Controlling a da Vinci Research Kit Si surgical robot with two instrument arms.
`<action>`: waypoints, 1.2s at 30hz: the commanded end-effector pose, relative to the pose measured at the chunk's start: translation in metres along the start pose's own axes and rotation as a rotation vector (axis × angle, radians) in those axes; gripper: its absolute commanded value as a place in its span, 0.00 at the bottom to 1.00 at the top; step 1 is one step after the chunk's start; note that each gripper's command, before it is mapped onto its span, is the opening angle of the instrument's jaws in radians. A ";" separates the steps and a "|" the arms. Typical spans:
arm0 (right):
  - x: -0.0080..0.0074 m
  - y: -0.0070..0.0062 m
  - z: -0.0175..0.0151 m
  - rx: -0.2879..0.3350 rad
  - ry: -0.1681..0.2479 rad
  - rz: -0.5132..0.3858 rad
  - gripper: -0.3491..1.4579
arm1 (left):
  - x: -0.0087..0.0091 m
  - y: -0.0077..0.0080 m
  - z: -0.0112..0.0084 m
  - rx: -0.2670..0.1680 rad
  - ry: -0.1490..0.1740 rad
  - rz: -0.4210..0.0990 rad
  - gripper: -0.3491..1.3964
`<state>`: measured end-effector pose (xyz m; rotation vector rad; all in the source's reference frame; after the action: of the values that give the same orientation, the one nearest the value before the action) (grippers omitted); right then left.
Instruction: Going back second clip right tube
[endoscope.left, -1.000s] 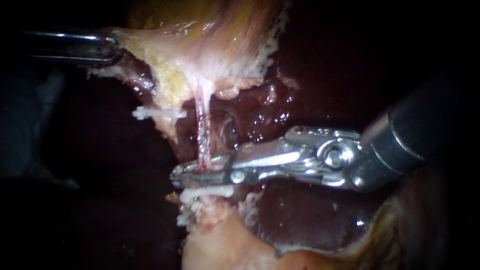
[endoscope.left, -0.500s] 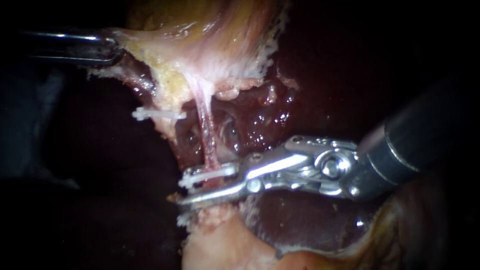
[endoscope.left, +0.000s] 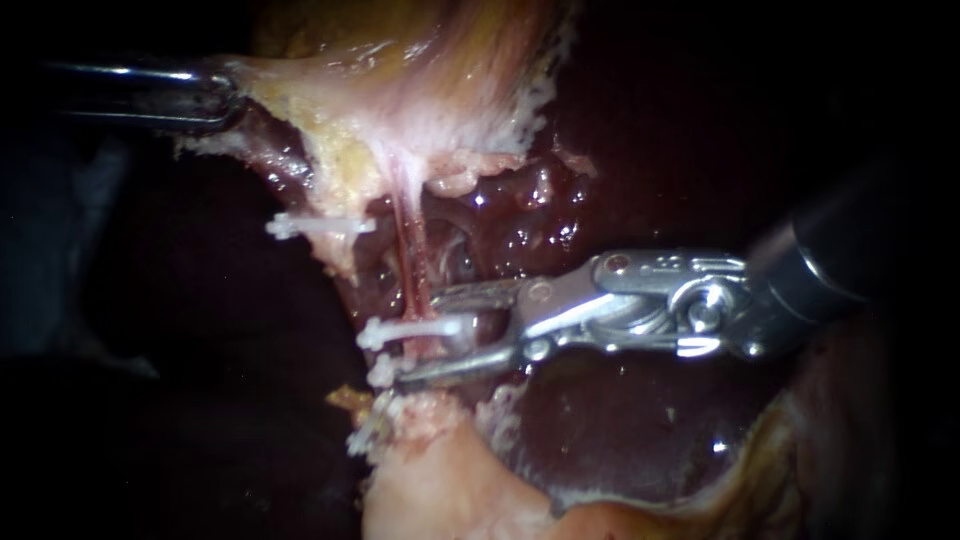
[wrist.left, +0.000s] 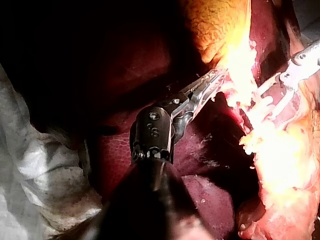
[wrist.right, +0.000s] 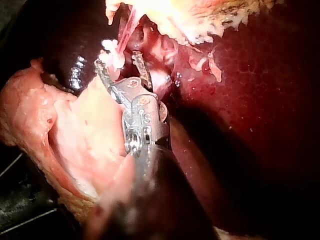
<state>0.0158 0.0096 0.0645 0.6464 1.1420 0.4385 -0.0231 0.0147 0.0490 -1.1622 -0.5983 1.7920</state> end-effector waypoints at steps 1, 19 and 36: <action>0.0000 -0.0001 -0.0006 -0.002 0.001 -0.015 0.47 | 0.0000 0.0000 0.0000 0.000 0.000 0.000 0.00; -0.0002 -0.0018 -0.0115 -0.017 -0.003 -0.220 0.47 | -0.0001 -0.0001 0.0001 0.000 0.000 0.001 0.00; -0.0001 -0.0018 -0.0117 -0.016 -0.003 -0.237 0.47 | -0.0031 -0.0016 0.0052 0.014 -0.006 0.021 0.00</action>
<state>0.0048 0.0110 0.0601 0.4902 1.1943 0.2438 -0.0266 0.0130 0.0541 -1.1594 -0.5787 1.8152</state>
